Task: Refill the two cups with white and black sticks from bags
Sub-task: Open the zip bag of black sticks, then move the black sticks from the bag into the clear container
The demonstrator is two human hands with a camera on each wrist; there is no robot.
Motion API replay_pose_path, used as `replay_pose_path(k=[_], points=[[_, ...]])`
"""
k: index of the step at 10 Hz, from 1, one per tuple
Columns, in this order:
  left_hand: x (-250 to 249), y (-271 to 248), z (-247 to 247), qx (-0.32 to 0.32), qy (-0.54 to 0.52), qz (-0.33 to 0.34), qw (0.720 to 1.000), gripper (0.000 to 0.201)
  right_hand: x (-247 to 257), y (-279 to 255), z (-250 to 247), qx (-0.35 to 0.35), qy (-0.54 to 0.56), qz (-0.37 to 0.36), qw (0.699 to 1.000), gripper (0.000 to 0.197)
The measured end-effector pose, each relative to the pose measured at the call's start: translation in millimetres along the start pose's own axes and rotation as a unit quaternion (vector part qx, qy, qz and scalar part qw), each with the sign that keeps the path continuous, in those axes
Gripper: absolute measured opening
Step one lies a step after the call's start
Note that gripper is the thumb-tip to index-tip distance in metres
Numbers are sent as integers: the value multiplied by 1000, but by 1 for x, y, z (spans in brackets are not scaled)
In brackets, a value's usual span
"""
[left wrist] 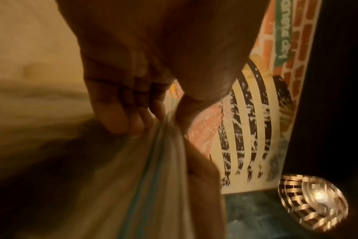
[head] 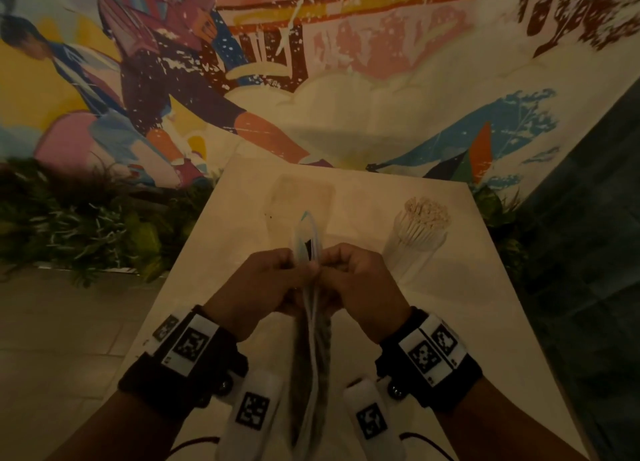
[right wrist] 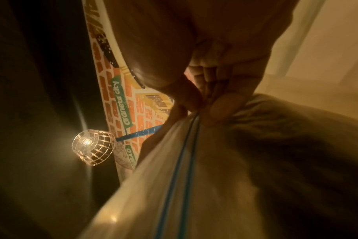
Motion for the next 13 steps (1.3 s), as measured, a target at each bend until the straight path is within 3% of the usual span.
replay_pose_path(k=[1, 2, 3, 4, 5, 6, 7, 8, 9, 10, 11, 12, 13], points=[[9, -3, -15, -14, -111, -19, 993, 15, 0, -2, -16, -20, 28, 14, 999, 5], [28, -8, -27, -23, -263, -59, 963, 26, -1, -3, -56, -128, 42, 9, 991, 7], [39, -12, -27, -45, -310, -82, 946, 27, -4, -9, -46, -108, -10, 27, 994, 16], [40, -13, -20, -48, -310, -82, 946, 32, -7, -21, -1, 9, -111, 28, 993, 26], [40, -14, -25, -57, -282, -72, 955, 28, -7, -21, 2, 18, -138, 14, 990, 14], [46, -15, -56, -110, -276, -69, 952, 16, -3, -11, -46, -97, -150, -7, 984, 9], [49, -22, -83, -120, -270, -65, 953, 10, -9, -10, -101, -221, -127, -10, 967, 18], [59, -31, -94, -83, -217, -60, 971, 23, -16, -14, -98, -202, -68, -3, 977, 21], [74, -29, -124, -158, -237, -45, 958, 25, -15, -14, -84, -153, -10, -12, 988, 26], [84, -20, -139, -133, 9, -8, 991, 55, -16, -13, -66, -90, 18, 8, 996, 25], [113, -14, -90, 49, 354, -46, 933, 94, -20, -16, -51, -18, 93, 31, 995, 17], [120, -11, -66, 54, 278, -85, 955, 75, -63, -17, -69, -51, 199, 88, 975, 28], [110, 0, -70, 23, 315, -59, 947, 66, -116, -27, -73, -50, -36, 167, 984, 40]])
Point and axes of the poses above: each hand's wrist, its own y-axis towards the middle knuckle, its own z-axis out of the palm, x = y × z, the point moved 10 cm from there along y, towards the middle knuckle, and after that the axes turned 4 degrees about z, right-handed, at the moved point
